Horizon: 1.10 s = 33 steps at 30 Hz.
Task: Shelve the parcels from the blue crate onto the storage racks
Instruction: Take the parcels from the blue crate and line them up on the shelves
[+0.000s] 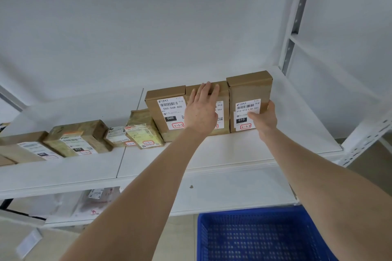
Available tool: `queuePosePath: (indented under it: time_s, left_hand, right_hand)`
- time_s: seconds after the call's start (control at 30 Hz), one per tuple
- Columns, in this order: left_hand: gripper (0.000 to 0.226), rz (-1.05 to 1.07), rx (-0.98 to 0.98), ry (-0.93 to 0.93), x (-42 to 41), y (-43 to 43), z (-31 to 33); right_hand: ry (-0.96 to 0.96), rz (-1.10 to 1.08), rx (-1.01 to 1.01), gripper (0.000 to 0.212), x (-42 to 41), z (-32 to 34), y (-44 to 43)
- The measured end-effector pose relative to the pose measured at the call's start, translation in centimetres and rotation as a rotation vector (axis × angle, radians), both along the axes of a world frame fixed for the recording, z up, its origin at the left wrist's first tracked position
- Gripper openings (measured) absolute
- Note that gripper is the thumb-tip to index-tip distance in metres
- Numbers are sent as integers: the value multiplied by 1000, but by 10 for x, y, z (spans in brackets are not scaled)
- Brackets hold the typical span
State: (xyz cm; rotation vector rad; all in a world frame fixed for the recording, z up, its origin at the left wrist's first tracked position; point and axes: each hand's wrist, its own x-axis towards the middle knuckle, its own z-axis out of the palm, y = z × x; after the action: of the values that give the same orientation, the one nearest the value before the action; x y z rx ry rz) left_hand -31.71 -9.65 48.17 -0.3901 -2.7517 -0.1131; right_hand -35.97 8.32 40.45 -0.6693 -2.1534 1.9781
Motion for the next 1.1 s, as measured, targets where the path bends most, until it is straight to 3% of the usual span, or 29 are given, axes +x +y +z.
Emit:
queuePosePath:
  time_s: [0.2,0.27,0.37,0.47,0.53,0.6,0.7,0.77,0.83,0.9,0.97,1.1]
  left_hand:
    - [60,-39,162,209,25,-12,-23]
    - [51,-9,204,169,37,-18,-37]
    - [42,151,321,-61,50,-29,-58]
    - [42,459,703,-336,55,-45,-72]
    - [47,623,1000,-415,56,-60,-75]
    - [52,732,1177,-430,56,-78,-76]
    - [50,828,1272,-398,55,-101,-77]
    - [35,845,1337,-395,53,-115,-79]
    - [17,846,1448,-424,50,-125,-81]
    - [12,837,1577,-444,46,-133,-82]
    - [13,820,1664,-455,42,-140,-82]
    - [14,804,1773,-487,32,-152,-82]
  right_hand:
    - [-74,-6,50,70,-3,-1,-1]
    - [-109,-20,48,71,-2,-2,-2]
    - [-161,-35,59,74,-1,-6,-5]
    - [-252,-79,85,73,7,-8,-12]
    - [-319,-123,116,64,18,-10,-21]
    - [-339,-120,210,53,32,-14,-38]
    - [-206,111,425,44,57,-23,-78]
    - [-99,329,578,41,73,-27,-110]
    - [-29,559,721,47,82,-31,-139]
    - [-36,764,824,57,86,-34,-166]
    - [-103,847,826,60,86,-34,-187]
    - [-224,756,607,61,74,-27,-219]
